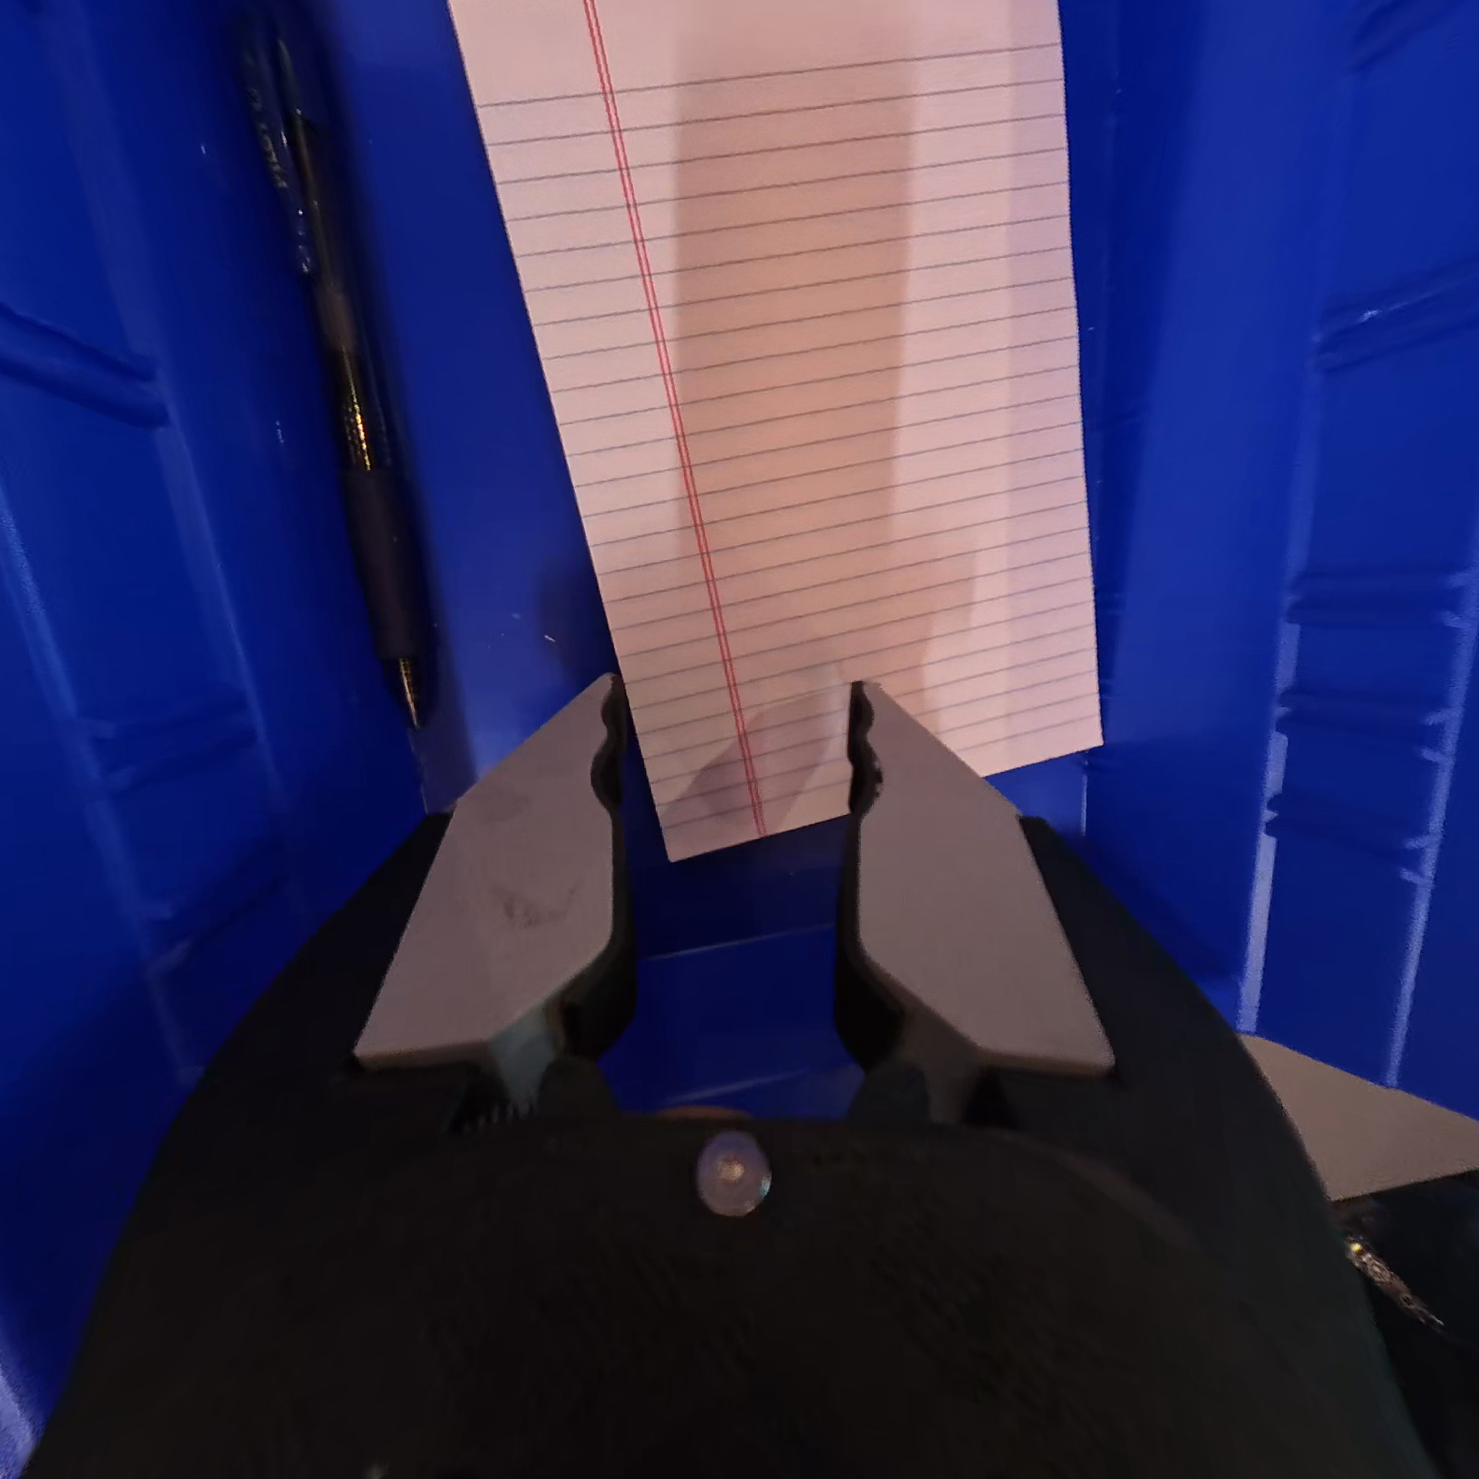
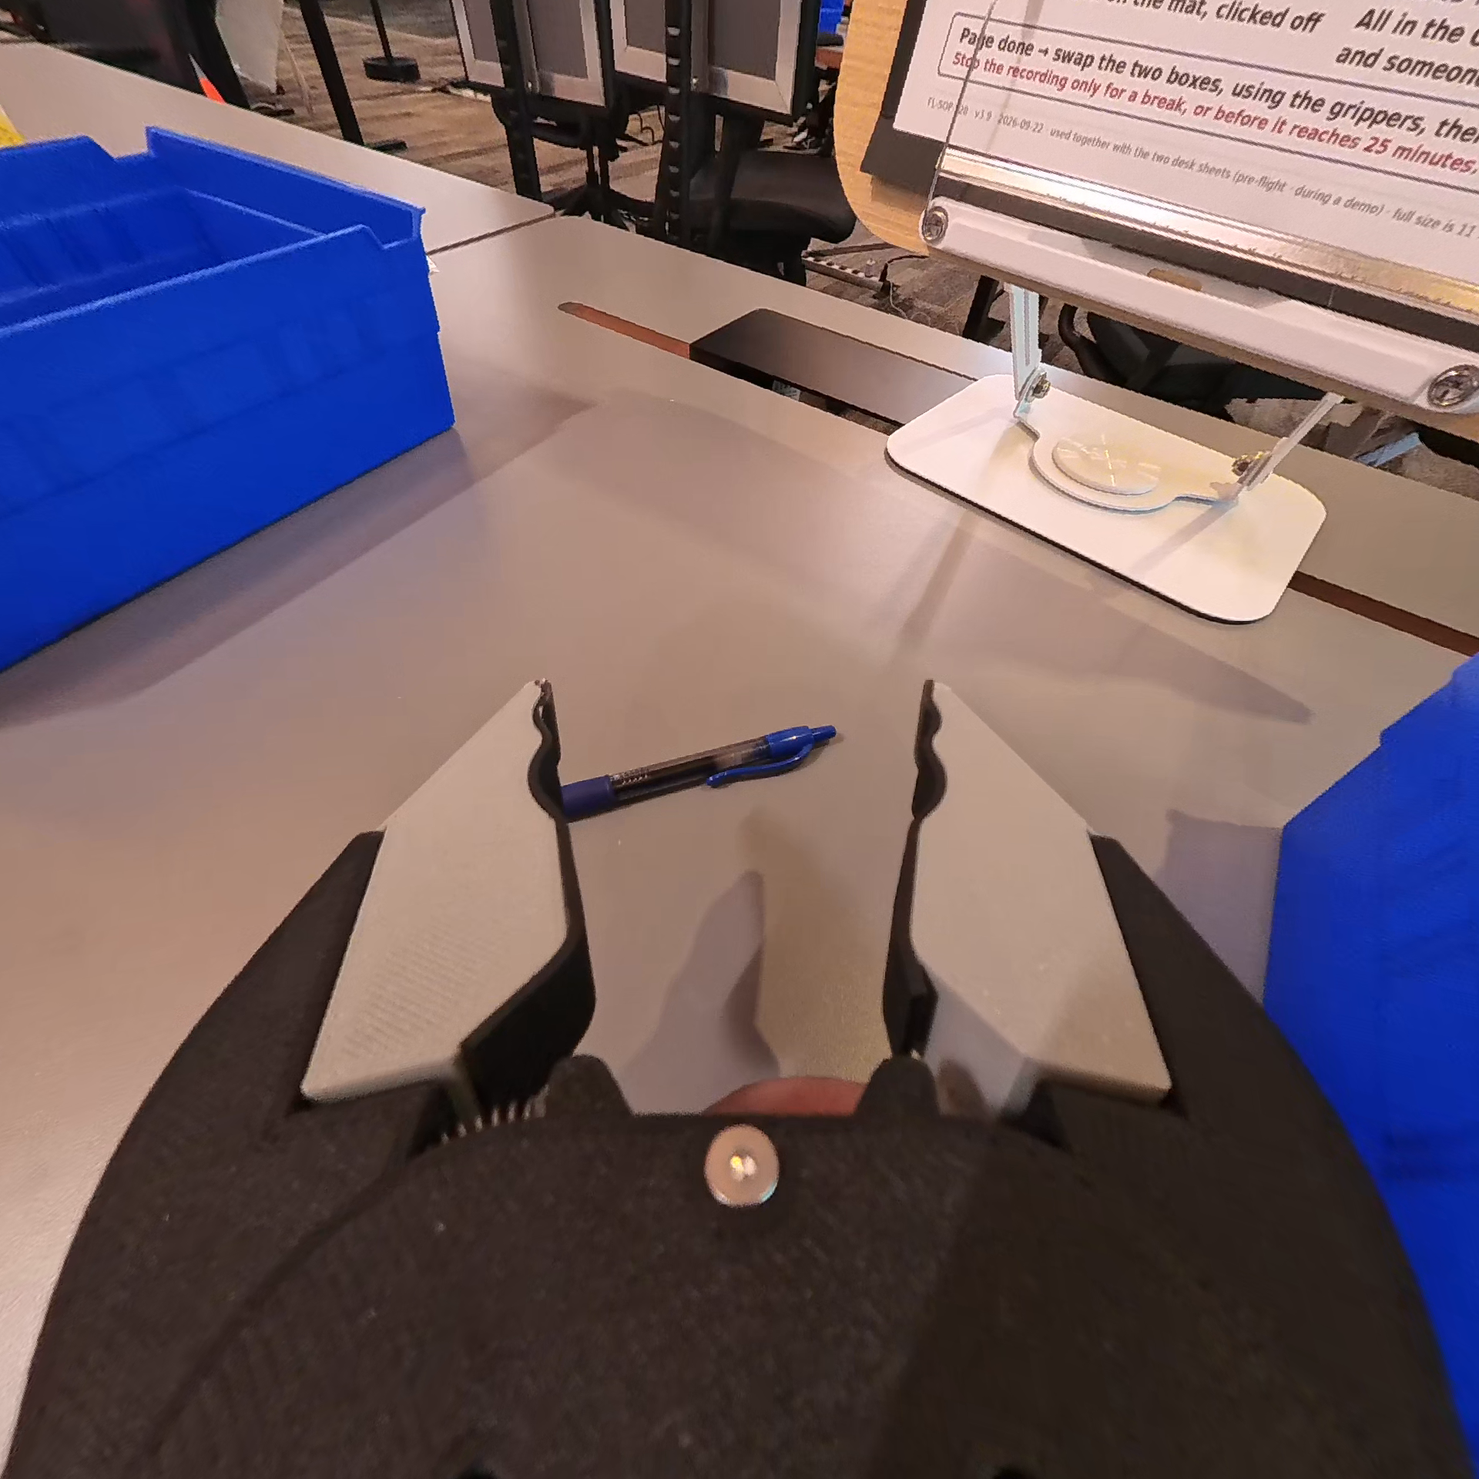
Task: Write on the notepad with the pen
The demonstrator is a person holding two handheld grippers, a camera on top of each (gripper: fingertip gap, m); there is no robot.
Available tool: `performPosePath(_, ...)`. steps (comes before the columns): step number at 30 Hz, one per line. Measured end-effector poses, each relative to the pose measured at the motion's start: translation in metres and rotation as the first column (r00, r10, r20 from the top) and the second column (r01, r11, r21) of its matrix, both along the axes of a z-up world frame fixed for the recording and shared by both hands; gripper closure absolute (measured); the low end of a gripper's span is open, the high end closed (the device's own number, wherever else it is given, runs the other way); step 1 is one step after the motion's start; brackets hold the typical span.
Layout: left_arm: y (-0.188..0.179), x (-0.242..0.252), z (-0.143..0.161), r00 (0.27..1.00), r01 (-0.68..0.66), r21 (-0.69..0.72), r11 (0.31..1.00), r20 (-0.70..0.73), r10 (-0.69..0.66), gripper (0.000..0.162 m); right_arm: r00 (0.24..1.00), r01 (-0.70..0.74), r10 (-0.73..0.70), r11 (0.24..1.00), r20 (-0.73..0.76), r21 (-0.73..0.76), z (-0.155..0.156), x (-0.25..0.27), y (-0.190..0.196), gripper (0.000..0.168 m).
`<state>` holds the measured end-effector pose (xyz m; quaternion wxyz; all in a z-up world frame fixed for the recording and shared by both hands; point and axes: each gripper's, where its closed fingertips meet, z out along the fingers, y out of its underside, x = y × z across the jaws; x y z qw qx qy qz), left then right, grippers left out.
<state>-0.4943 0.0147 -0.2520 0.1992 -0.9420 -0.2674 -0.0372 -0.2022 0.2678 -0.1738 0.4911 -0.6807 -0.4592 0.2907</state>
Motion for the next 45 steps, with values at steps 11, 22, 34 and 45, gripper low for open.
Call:
performPosePath(11,-0.002,-0.007,-0.003,0.997,-0.022,-0.048,0.999,-0.069,0.018,0.124,1.000,-0.003,0.003,1.000,-0.015,-0.005,0.003,0.001,-0.001,0.083)
performPosePath(22,-0.004,-0.019,0.008,0.994,-0.087,0.065,0.994,-0.059,0.090,0.161,1.000,-0.010,0.010,1.000,-0.014,-0.001,0.004,0.000,-0.003,0.083)
performPosePath(34,0.006,-0.011,0.025,0.995,-0.036,0.105,0.994,-0.086,0.045,0.160,1.000,-0.015,0.015,1.000,-0.012,0.001,0.003,-0.001,-0.005,0.083)
performPosePath(45,0.019,0.002,0.029,0.999,-0.051,0.198,0.979,0.018,0.049,0.147,1.000,-0.020,0.020,1.000,-0.018,0.000,0.005,-0.001,-0.006,0.083)
